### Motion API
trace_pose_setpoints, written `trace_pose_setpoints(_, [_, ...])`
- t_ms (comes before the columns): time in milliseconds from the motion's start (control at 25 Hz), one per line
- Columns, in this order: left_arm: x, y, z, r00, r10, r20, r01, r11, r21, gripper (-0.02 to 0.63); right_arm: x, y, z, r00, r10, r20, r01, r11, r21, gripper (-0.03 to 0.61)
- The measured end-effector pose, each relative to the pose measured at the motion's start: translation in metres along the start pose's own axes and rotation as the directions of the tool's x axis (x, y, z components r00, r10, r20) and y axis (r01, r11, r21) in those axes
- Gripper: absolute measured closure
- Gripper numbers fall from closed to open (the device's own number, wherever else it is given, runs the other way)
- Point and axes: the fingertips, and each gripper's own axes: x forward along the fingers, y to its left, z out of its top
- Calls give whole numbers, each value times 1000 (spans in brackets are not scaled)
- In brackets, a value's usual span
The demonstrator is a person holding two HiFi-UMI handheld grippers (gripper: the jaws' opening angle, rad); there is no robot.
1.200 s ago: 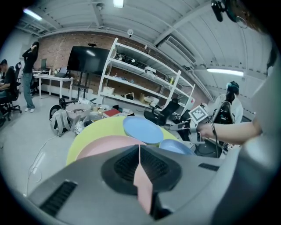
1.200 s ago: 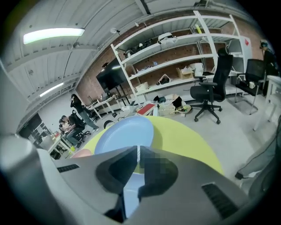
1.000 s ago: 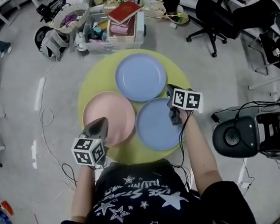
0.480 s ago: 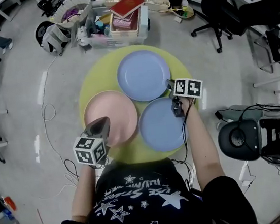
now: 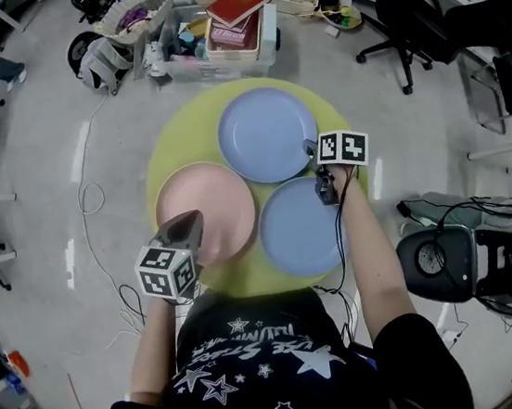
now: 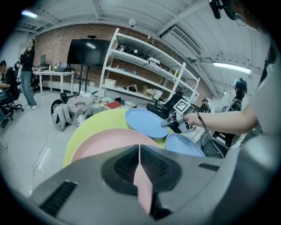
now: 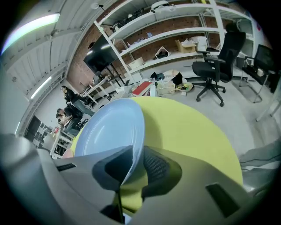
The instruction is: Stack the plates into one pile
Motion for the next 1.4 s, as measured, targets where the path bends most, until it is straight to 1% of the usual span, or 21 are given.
trace_pose_setpoints(40, [2, 0, 3, 1000, 3, -3, -3, 1000, -2, 594, 2, -2, 4, 1000, 0, -10, 0, 1000, 3, 504])
trace_pose_setpoints(80, [2, -1, 2, 1000, 6, -3, -6, 1000, -3, 594, 3, -3, 3, 1000, 3, -14, -3, 1000, 12, 508])
trace_pose_setpoints(160, [-8, 1, -13, 1000, 10, 1, -10, 1000, -4, 594, 1, 1, -9, 1000, 13, 2, -13, 999, 47, 518])
trace_pose_setpoints(240, [-18, 4, -28, 1000, 14, 7, -14, 1000, -7, 594, -4, 7, -18, 999, 27, 42, -30, 995, 92, 529])
trace_pose_setpoints(320, [-21, 7, -32, 1000, 17, 14, -16, 1000, -11, 594, -10, 10, -13, 995, 35, 94, -47, 991, 123, 544])
trace_pose_setpoints(400, [-21, 7, -34, 1000, 16, 21, -15, 1000, -16, 594, -14, 12, -6, 990, 37, 134, -54, 990, 131, 552])
trace_pose_setpoints(560, [-22, 3, -38, 999, 0, 33, 0, 1000, -18, 594, -23, 14, -5, 982, 31, 188, -58, 988, 143, 551])
trace_pose_setpoints(760, [-34, 8, -37, 999, -13, 45, 13, 1000, -13, 594, -51, 13, 1, 958, -16, 286, -43, 978, 202, 551])
trace_pose_setpoints(1000, [-45, 8, -31, 998, -37, 41, 37, 999, 7, 594, -96, 15, 9, 926, -10, 378, -101, 956, 274, 551])
trace_pose_setpoints(1200, [-62, 9, -55, 997, -77, 30, 75, 996, 49, 594, -123, 25, -39, 911, -34, 411, -95, 952, 290, 551])
trace_pose_setpoints(1400, [-74, 6, -66, 994, -109, 4, 109, 991, 75, 594, -146, 25, -88, 906, -73, 418, -92, 928, 362, 549])
